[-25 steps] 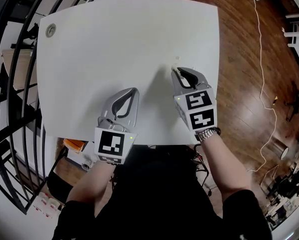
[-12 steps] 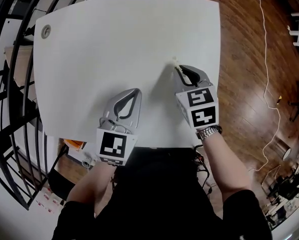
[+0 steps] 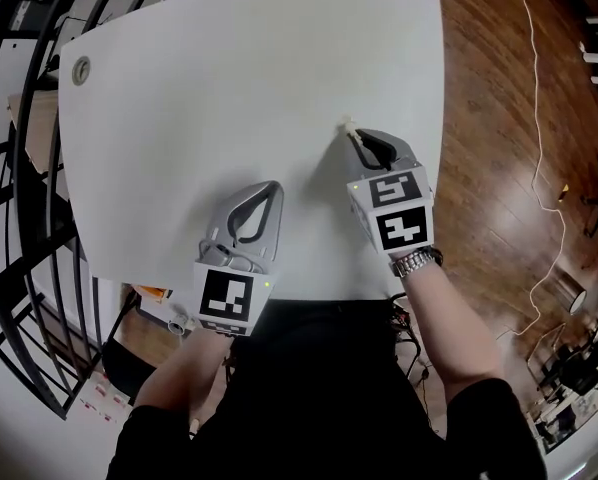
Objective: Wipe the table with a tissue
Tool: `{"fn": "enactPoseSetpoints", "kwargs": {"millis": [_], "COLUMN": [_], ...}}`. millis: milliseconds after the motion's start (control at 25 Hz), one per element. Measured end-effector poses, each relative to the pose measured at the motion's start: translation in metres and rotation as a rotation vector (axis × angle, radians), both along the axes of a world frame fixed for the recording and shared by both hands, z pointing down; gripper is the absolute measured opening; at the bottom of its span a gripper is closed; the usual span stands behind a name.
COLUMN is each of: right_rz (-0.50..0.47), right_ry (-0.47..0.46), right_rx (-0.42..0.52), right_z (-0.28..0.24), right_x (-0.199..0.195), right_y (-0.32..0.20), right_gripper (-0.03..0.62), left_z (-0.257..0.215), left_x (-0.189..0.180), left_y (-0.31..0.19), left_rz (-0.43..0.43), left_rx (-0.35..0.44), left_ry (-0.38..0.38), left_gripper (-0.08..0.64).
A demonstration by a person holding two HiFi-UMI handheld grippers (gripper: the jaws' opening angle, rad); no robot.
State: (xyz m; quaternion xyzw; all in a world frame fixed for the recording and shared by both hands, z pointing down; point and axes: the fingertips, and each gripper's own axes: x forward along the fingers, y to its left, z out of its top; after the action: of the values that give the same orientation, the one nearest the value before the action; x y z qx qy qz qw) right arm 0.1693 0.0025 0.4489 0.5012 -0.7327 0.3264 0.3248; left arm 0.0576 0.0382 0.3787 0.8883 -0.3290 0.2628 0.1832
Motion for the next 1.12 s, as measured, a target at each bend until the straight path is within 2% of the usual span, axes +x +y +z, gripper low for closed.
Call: {"fn": "enactPoseSetpoints", "kwargs": {"millis": [1120], "right_rz": [0.013], "right_ry": [-0.025], "right_rx": [0.046], "right_z": [0.002], "right_x": [-0.007], "right_y": [-0.022], "right_gripper": [0.037], "left_z": [0.009], "left_x": [-0.012], "left_y": [-0.012], "left_rz": [-0.011], "left_rx": [-0.025], "left_ry": [-0.010], "left_gripper": [0.017]}}
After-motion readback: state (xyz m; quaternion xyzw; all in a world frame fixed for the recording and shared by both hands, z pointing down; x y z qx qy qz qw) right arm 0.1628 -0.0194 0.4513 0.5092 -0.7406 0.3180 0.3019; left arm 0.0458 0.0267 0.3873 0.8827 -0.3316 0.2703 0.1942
